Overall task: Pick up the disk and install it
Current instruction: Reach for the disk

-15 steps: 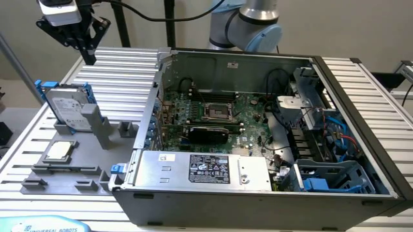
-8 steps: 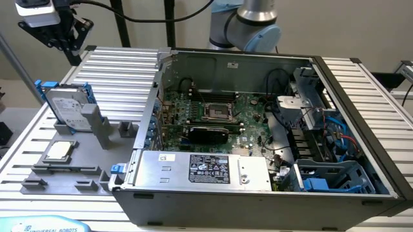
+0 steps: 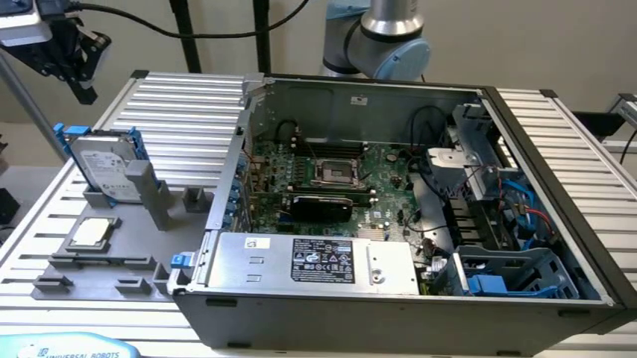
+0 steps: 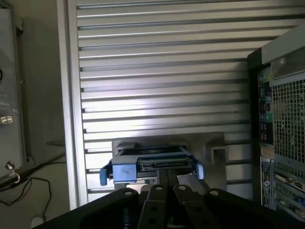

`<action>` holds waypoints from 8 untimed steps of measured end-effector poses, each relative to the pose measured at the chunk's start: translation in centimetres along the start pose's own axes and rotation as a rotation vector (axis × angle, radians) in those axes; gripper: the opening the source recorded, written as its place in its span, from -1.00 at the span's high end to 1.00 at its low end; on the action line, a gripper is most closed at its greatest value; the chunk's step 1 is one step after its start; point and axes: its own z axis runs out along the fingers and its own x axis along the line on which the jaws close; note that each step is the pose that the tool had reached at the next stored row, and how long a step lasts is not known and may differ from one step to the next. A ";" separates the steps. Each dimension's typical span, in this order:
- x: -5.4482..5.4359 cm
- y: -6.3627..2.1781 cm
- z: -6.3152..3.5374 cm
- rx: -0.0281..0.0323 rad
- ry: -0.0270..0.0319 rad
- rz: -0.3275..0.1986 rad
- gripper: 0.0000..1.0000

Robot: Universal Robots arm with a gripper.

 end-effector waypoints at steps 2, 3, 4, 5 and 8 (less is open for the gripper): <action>0.9 -0.07 0.13 0.0001 0.0007 0.000 0.79; 1.3 -0.11 0.21 0.0000 0.0007 0.000 0.79; 1.8 -0.14 0.27 0.0001 0.0008 0.000 0.79; 2.2 -0.17 0.32 0.0002 0.0009 -0.001 0.79; 2.8 -0.22 0.39 0.0023 0.0012 -0.009 0.79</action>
